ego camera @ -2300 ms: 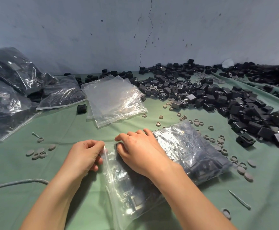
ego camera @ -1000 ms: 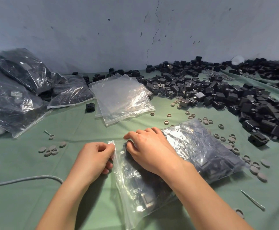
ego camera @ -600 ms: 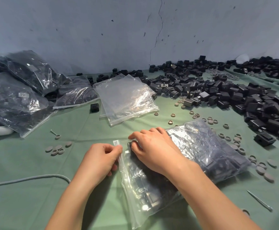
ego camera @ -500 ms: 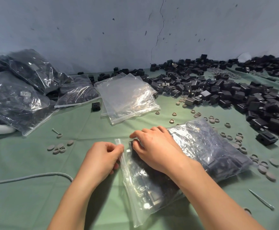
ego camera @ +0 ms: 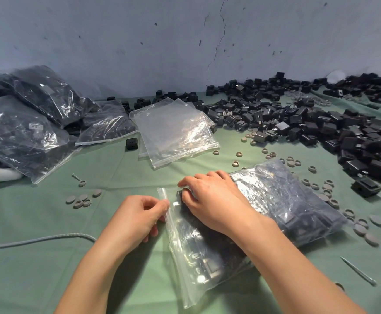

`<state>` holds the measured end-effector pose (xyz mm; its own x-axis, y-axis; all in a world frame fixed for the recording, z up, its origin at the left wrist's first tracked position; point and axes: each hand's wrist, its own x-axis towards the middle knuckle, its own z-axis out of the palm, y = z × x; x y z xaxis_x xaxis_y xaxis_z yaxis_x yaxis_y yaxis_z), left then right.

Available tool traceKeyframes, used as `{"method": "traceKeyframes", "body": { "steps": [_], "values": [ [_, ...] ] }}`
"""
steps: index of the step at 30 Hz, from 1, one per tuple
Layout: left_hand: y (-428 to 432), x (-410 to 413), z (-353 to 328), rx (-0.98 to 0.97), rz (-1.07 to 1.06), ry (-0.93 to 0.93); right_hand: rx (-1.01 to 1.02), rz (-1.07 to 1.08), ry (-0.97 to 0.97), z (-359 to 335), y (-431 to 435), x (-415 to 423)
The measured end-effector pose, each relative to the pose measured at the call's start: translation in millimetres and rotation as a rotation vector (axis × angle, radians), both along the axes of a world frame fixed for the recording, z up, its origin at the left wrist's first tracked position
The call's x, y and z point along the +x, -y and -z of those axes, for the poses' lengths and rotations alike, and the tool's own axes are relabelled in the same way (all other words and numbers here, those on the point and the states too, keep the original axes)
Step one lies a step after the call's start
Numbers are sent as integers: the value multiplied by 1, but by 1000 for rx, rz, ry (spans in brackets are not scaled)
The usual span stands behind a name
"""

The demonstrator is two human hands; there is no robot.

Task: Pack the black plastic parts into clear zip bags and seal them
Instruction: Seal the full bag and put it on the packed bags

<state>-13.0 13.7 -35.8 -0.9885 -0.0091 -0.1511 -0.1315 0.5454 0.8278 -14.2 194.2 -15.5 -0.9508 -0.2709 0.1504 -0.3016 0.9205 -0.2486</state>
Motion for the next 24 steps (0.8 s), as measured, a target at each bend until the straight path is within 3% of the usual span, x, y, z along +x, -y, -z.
{"method": "traceKeyframes", "body": {
  "steps": [24],
  "values": [
    [1,8,-11,-28,108,58,10,5,10,-2,1,1]
  ]
}}
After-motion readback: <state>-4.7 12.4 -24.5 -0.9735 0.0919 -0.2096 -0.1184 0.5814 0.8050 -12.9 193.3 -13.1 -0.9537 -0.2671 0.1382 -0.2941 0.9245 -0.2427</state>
